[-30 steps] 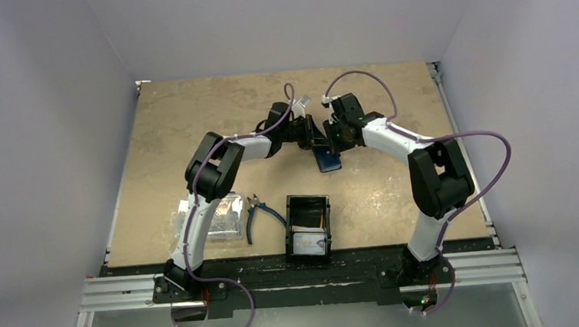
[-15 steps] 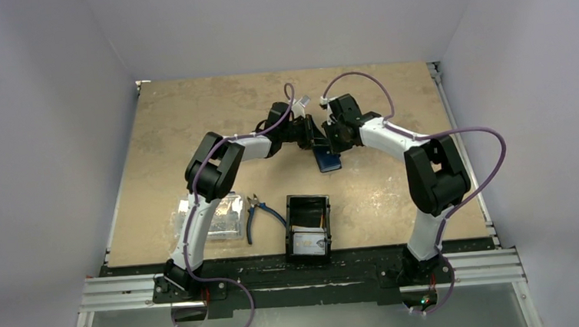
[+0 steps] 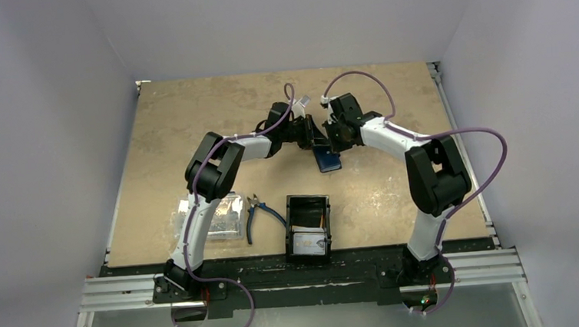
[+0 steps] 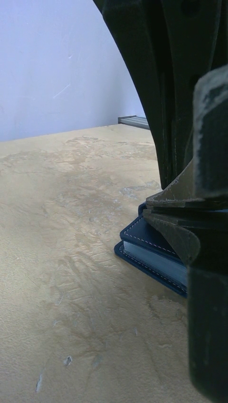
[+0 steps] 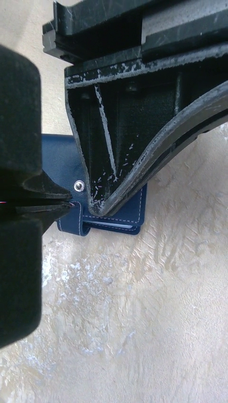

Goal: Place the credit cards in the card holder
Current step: Close the card holder at the center of the board.

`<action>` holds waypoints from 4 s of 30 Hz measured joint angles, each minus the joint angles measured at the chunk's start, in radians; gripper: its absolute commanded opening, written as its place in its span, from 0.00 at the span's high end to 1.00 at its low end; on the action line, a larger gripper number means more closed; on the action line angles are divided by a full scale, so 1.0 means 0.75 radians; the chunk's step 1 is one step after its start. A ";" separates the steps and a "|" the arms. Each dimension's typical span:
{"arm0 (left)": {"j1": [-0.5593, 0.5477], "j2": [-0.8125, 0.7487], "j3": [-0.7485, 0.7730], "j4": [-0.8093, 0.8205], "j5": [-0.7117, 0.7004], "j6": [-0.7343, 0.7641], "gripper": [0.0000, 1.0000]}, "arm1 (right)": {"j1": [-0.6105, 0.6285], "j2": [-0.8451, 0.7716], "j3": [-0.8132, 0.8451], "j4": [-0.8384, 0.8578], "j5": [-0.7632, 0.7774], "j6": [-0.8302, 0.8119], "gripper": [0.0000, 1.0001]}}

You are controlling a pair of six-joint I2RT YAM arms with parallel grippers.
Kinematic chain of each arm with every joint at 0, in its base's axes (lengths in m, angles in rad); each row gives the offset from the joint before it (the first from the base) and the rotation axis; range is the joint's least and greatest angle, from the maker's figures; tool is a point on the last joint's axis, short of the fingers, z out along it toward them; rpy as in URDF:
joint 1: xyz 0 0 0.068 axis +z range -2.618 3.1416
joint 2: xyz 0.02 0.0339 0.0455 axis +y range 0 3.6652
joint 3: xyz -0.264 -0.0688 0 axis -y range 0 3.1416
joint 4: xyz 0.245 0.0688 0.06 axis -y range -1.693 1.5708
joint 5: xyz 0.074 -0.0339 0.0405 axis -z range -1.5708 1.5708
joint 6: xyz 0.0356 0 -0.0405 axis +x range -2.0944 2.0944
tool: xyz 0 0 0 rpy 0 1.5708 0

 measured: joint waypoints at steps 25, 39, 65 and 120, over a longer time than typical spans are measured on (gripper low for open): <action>0.005 0.002 0.000 -0.009 0.004 -0.038 1.00 | -0.209 0.050 -0.056 0.128 -0.574 0.133 1.00; 0.005 0.003 0.003 -0.014 0.004 -0.046 1.00 | -0.199 0.053 -0.048 0.114 -0.546 0.112 1.00; 0.033 0.008 0.005 -0.036 0.037 -0.119 0.69 | -0.075 0.057 -0.045 0.185 -0.384 0.108 1.00; 0.167 -0.277 -0.328 -0.311 -0.073 -0.116 1.00 | -0.183 0.207 -0.080 0.490 -0.918 0.149 1.00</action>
